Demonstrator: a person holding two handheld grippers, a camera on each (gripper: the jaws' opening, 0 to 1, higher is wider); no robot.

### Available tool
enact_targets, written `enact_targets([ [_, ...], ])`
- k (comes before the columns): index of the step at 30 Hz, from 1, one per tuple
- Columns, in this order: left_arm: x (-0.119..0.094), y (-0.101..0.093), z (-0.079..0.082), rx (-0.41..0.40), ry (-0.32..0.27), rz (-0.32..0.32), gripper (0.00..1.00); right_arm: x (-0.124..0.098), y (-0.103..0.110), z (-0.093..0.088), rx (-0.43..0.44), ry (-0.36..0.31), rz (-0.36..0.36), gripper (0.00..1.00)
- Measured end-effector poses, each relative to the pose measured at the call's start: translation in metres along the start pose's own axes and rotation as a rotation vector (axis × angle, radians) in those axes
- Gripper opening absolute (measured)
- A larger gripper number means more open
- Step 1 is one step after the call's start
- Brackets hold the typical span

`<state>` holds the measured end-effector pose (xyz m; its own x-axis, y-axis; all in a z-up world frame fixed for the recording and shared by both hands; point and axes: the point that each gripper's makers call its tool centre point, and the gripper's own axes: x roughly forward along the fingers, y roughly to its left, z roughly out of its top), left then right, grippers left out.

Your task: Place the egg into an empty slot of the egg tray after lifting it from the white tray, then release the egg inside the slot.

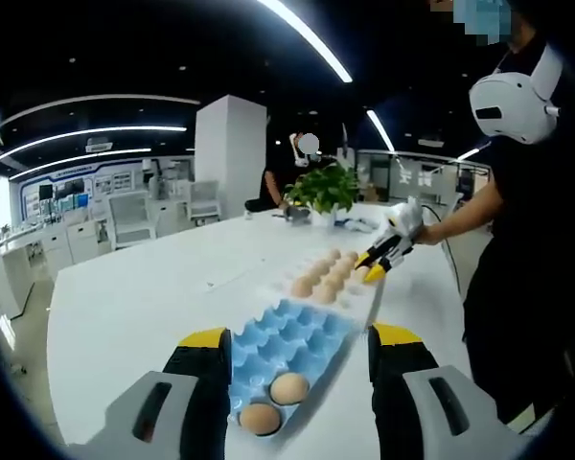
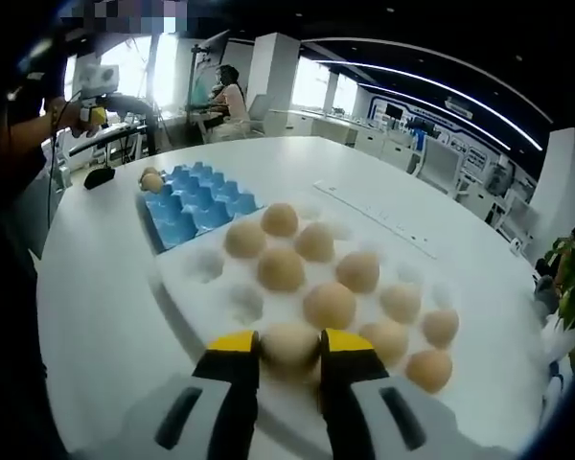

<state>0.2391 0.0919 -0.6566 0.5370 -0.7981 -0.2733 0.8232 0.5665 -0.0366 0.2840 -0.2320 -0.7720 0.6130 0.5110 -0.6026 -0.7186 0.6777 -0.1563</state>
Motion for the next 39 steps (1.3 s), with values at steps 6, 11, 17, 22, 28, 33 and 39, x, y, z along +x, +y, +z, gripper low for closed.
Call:
enact_targets([
  [6, 0.002, -0.002, -0.004, 0.005, 0.023, -0.013, 0.58, 0.003, 0.003, -0.002, -0.020, 0.009, 0.009, 0.24],
  [11, 0.001, -0.004, -0.004, 0.018, 0.037, -0.024, 0.58, 0.002, 0.002, -0.001, -0.020, 0.006, 0.008, 0.24],
  [17, 0.001, -0.003, -0.005, 0.024, 0.046, -0.025, 0.57, 0.003, 0.003, -0.001, -0.035, 0.010, 0.013, 0.24],
  [22, 0.001, -0.002, -0.005, 0.024, 0.049, -0.020, 0.57, -0.001, 0.002, 0.003, -0.032, 0.001, 0.015, 0.24],
  [28, 0.003, -0.002, -0.005, 0.030, 0.054, -0.022, 0.56, -0.005, -0.004, 0.006, -0.030, -0.008, 0.007, 0.24],
  [33, 0.003, 0.000, -0.007, 0.033, 0.063, -0.013, 0.56, -0.007, -0.003, 0.014, -0.032, -0.025, 0.010, 0.24],
  [39, 0.004, 0.002, -0.010, 0.044, 0.076, -0.006, 0.56, -0.010, -0.003, 0.017, -0.023, -0.036, 0.013, 0.24],
])
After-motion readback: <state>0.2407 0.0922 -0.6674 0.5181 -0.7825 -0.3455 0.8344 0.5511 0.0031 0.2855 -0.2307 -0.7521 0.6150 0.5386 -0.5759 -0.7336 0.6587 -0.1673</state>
